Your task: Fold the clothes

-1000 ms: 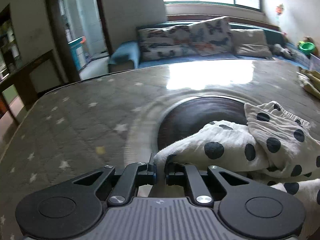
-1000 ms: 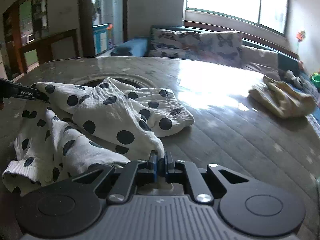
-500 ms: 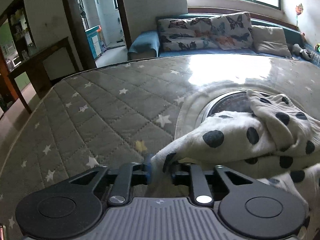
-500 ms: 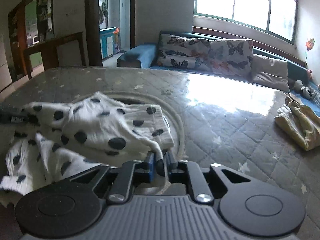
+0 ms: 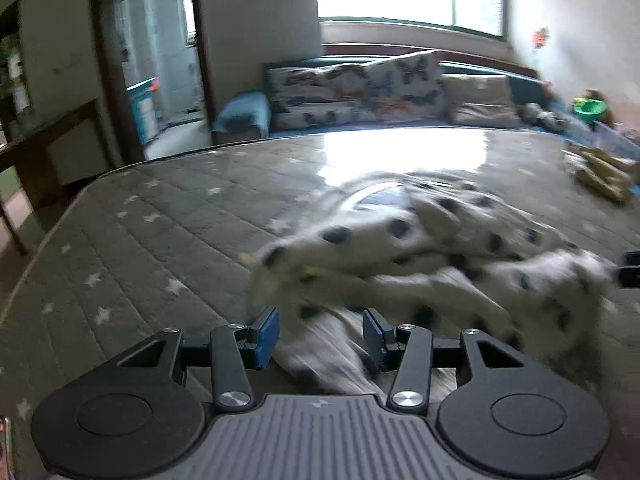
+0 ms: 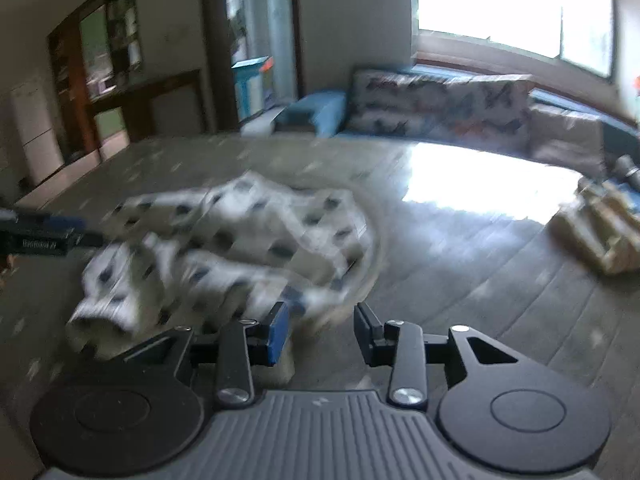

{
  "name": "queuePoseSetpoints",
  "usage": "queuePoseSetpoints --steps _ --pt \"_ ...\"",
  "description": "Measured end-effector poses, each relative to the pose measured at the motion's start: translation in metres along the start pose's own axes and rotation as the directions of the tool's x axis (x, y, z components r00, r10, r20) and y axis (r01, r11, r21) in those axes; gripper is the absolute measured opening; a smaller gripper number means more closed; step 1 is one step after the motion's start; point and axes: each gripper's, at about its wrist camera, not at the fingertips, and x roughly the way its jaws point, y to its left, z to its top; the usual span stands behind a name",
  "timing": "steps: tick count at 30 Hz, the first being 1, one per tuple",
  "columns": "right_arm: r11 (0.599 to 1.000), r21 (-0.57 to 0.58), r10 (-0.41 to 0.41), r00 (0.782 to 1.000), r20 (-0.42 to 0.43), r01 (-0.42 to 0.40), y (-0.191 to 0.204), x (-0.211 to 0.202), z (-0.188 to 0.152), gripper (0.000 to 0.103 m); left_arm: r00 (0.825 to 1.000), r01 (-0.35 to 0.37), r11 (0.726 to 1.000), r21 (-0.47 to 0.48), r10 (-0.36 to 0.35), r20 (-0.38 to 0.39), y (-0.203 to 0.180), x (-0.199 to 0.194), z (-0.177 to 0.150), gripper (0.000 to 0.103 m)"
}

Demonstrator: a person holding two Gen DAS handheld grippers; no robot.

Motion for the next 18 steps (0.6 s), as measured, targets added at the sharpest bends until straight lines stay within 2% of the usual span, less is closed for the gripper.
queuePoseSetpoints --steps 5,8,10,14,15,16,18 --pt "0.999 -0.035 0.038 0.999 -0.034 -0.039 0.013 0.013 -0.014 0.039 0.994 0.111 0.992 0.056 -0.111 -0.014 -0.025 -0.022 -0.024 0.052" --pt "0.998 -0.026 0.051 0.998 -0.040 -0.052 0.016 0.022 -0.014 0.040 0.990 0.138 0.985 0.108 -0.137 -0.015 -0.040 -0.028 -0.036 0.054" --pt "0.998 -0.021 0.061 0.997 -0.046 -0.062 0.017 0.026 -0.016 0.040 0.992 0.127 0.983 0.131 -0.126 -0.021 -0.046 -0.025 -0.041 0.054" --pt "0.996 -0.010 0.089 0.995 -0.053 -0.089 0.020 0.029 -0.017 0.036 0.992 0.123 0.985 0.118 -0.120 -0.038 -0.047 -0.018 -0.045 0.054" --pt "0.996 -0.009 0.091 0.994 -0.054 -0.092 0.020 0.029 -0.017 0.033 0.992 0.124 0.985 0.117 -0.120 -0.039 -0.047 -0.017 -0.046 0.052" --pt "0.996 -0.005 0.093 0.994 -0.053 -0.093 0.021 0.029 -0.018 0.027 0.992 0.124 0.985 0.117 -0.120 -0.040 -0.047 -0.016 -0.047 0.045" --pt "0.995 0.003 0.096 0.994 -0.052 -0.096 0.021 0.028 -0.019 0.022 0.992 0.121 0.985 0.124 -0.117 -0.039 -0.048 -0.014 -0.048 0.039"
